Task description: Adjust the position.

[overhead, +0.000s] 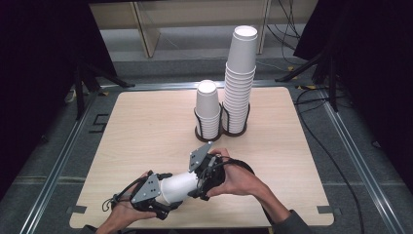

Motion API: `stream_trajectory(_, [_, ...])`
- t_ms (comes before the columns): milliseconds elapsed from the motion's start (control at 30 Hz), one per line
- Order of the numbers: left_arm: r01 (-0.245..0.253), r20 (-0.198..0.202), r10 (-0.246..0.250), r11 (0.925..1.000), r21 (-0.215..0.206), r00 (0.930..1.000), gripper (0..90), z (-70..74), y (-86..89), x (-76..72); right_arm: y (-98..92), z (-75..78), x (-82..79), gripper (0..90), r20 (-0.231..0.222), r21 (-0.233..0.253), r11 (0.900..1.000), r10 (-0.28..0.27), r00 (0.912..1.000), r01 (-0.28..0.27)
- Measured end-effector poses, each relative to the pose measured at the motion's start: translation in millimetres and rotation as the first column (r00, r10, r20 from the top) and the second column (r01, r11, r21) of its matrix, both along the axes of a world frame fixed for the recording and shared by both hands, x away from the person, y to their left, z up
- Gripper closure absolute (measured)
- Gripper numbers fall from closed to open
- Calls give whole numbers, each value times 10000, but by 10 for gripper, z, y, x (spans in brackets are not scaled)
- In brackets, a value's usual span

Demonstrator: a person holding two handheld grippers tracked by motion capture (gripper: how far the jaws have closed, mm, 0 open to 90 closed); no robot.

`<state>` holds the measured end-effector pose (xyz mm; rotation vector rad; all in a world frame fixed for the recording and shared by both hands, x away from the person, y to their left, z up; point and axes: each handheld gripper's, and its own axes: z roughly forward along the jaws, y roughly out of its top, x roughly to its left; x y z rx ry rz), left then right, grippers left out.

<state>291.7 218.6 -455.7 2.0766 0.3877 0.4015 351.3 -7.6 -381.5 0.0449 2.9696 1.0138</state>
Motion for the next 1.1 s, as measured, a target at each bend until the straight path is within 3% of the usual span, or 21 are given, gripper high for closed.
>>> stream_trajectory(167, [66, 51, -67, 9999, 149, 10000, 100, 9, -3, -15, 27, -64, -2, 186, -100, -257, 9995, 181, 9998, -183])
stream_trajectory(300, [81, 45, -81, 10000, 14, 10000, 99, 5, -10, -26, 40, -94, -10, 201, -195, -409, 9989, 221, 9996, -229])
stream_trajectory(400, [147, 64, -148, 9999, 72, 9999, 97, 5, -6, -24, 37, -107, 3, 212, -220, -336, 9986, 397, 9990, -404])
stream_trajectory(500, [254, 36, -253, 9995, -163, 9997, 91, -7, -5, -15, 21, -92, -5, 219, -278, -360, 9986, 371, 9989, -381])
stream_trajectory(567, [273, 129, -271, 9995, -165, 9995, 79, -6, 12, -7, 16, -97, 19, 224, -57, -267, 9982, 535, 9986, -536])
stream_trajectory(600, [291, 22, -290, 9981, -549, 9996, 72, -18, 8, 1, 9, -89, 16, 228, -144, -214, 9984, 520, 9985, -523])
stream_trajectory(633, [216, -67, -220, 9984, -527, 9997, 63, -6, 29, 2, -5, -68, 4, 231, -300, -115, 9985, 528, 9982, -532])
stream_trajectory(667, [210, -32, -215, 9945, -1029, 9998, 58, -21, 26, 13, -10, -67, 20, 233, -234, 26, 9981, 612, 9979, -612])
stream_trajectory(700, [72, -166, -93, 9928, -1200, 9998, 51, -8, 39, 11, -20, -60, 37, 236, -90, 50, 9981, 619, 9980, -619])
stream_trajectory(800, [14, -314, -69, 9851, -1722, 9995, 41, 18, 88, 33, -56, -31, 39, 239, -317, 267, 9982, 546, 9980, -538])
stream_trajectory(900, [-214, -447, 109, 9701, -2419, 9989, 44, 35, 119, 48, -98, -2, 61, 240, -284, 461, 9981, 414, 9987, -401])
stream_trajectory(1000, [-400, -453, 289, 9627, -2674, 9986, 82, 69, 171, 57, -174, 36, 100, 241, -488, 789, 9968, 133, 9987, -94])
stream_trajectory(1067, [-333, -391, 221, 9494, -3123, 9990, 158, 80, 189, 63, -248, 66, 130, 241, -753, 1048, 9939, -253, 9968, 331])
stream_trajectory(1100, [-449, -441, 328, 9501, -3086, 9985, 118, 97, 203, 53, -270, 72, 159, 242, -674, 1225, 9922, -151, 9976, 233])
